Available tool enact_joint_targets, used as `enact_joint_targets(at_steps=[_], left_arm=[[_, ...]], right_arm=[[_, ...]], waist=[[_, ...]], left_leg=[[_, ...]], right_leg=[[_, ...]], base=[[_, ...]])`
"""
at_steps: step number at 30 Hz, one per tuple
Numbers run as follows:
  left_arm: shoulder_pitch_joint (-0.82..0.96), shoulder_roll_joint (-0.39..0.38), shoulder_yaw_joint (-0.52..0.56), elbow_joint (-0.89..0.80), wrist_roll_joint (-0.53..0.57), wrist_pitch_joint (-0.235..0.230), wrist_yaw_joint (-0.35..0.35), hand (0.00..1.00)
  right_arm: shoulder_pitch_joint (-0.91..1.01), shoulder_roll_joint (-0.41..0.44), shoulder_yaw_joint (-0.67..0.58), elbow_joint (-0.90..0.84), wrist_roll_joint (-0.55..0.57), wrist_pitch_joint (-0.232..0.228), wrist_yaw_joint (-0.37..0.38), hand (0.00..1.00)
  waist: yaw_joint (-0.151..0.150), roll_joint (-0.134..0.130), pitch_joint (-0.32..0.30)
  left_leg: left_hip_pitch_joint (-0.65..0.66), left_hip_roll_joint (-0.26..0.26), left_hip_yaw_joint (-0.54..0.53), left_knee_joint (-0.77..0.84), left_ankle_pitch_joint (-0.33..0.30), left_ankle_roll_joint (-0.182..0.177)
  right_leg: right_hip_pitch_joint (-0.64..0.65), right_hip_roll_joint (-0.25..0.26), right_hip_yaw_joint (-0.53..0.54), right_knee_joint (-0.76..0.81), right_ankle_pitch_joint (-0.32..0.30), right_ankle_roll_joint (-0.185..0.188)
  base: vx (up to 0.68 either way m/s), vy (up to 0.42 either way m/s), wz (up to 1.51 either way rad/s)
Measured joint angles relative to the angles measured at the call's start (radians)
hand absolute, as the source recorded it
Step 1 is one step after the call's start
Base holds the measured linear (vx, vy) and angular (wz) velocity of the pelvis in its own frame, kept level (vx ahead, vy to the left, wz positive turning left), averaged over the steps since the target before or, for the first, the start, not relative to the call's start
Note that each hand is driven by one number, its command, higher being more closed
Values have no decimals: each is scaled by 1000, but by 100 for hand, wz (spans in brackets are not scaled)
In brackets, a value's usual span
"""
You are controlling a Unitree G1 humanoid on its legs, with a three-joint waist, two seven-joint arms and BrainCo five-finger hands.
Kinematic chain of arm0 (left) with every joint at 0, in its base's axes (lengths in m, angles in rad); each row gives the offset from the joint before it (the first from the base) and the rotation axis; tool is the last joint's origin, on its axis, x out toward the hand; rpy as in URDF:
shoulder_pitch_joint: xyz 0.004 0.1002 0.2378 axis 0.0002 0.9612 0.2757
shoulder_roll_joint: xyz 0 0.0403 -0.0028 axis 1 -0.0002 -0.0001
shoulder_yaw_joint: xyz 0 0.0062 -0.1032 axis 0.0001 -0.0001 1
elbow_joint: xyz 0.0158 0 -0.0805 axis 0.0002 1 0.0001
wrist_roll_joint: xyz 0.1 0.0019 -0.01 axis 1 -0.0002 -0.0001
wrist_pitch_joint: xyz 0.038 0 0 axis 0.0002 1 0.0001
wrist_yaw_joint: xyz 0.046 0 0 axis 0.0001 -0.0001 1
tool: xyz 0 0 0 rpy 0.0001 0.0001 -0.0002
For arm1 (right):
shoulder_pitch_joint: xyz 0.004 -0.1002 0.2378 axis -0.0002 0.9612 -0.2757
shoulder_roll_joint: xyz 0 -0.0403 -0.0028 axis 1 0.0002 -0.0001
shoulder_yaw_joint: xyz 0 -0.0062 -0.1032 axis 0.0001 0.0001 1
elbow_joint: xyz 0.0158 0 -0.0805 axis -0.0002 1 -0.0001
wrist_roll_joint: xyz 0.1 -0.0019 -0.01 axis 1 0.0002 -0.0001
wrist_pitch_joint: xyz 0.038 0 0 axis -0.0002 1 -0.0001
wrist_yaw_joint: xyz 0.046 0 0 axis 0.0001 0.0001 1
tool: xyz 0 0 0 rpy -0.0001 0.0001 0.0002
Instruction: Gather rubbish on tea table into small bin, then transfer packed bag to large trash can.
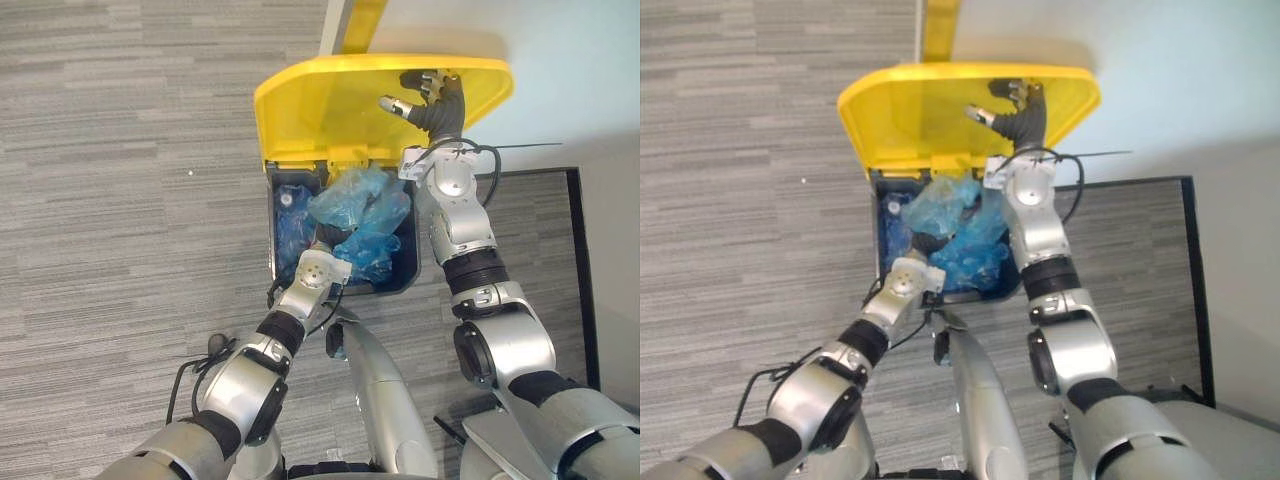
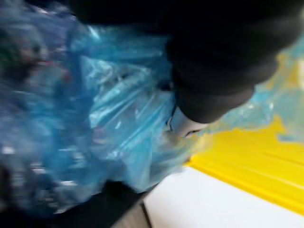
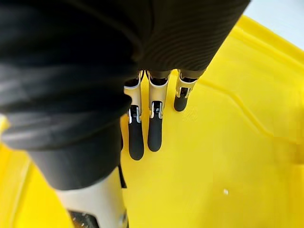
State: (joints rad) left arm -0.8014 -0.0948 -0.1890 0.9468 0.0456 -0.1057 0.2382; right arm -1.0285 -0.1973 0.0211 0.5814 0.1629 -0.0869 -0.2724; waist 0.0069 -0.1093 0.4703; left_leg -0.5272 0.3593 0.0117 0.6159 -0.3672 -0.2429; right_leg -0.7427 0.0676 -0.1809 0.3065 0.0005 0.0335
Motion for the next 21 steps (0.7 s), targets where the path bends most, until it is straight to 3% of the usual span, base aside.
enact_joint_targets(at_steps=[4,16,21], left_arm=[[-1,1,28,0,96,34,-1,0],[-11,1,37,-30,328,101,7,0],[-5,11,-8,-98,476,125,43,0]], right_arm=[[0,0,36,-30,15,-25,24,0],[25,-1,66,-44,33,-30,65,0],[99,-1,88,-49,24,-40,71,0]], waist=[[2,0,0],[1,0,-1],[27,0,-2]], left_leg=[[-31,4,4,-3,5,5],[-27,-2,-19,21,6,7],[8,-30,-32,22,8,12]], right_leg=[[0,9,0,-72,41,15],[18,-3,-28,-48,40,11],[59,-33,-34,-31,32,-1]], base=[[-20,-1,-8],[32,-7,3],[3,19,18]])
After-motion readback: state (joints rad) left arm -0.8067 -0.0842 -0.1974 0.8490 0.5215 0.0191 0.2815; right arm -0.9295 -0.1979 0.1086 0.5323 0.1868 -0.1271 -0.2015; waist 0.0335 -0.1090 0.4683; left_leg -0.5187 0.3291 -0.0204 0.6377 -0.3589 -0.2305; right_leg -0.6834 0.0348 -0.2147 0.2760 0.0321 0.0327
